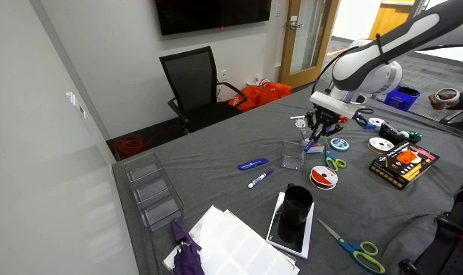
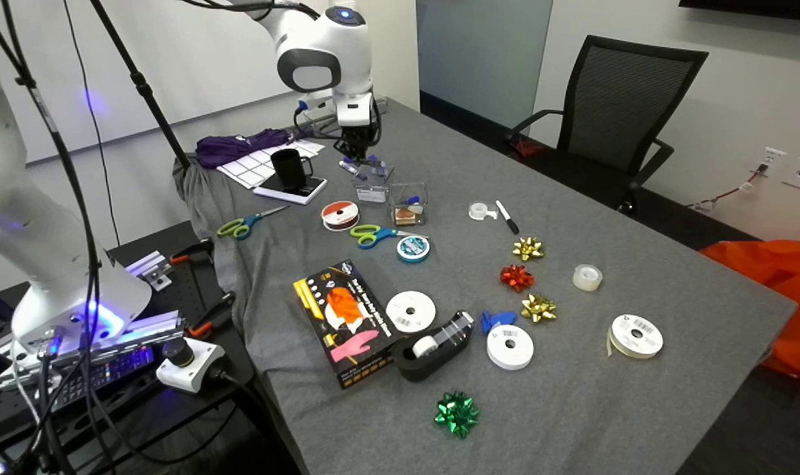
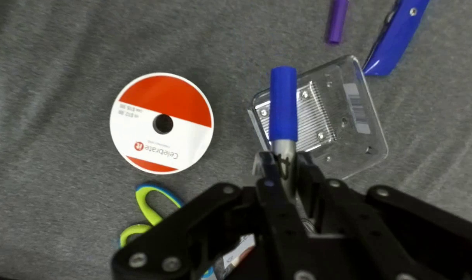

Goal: Put the marker in the left tray

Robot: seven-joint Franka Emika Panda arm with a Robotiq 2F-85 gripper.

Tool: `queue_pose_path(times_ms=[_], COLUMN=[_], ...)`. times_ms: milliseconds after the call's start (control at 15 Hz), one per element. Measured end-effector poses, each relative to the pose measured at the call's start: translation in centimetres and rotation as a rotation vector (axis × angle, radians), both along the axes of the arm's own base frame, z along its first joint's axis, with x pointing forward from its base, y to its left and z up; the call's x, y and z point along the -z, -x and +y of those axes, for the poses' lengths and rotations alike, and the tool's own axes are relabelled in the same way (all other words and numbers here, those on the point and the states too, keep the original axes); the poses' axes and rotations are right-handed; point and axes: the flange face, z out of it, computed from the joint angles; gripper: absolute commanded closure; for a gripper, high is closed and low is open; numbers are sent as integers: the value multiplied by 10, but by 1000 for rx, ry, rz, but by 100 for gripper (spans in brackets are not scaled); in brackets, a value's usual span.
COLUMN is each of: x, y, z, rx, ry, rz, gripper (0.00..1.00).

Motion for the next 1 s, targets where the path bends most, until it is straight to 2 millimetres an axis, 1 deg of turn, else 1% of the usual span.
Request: queue_pose_path(times_ms=[200,333,600,933,1000], x=[30,44,54,62,64], y=[-24,-37,-53,-58,-57], z=[2,4,11,22,25], rx=[89,142,200,220,221], ry=[26,42,51,44,34], rz=[25,41,49,60,64], gripper=[96,96,96,96,57])
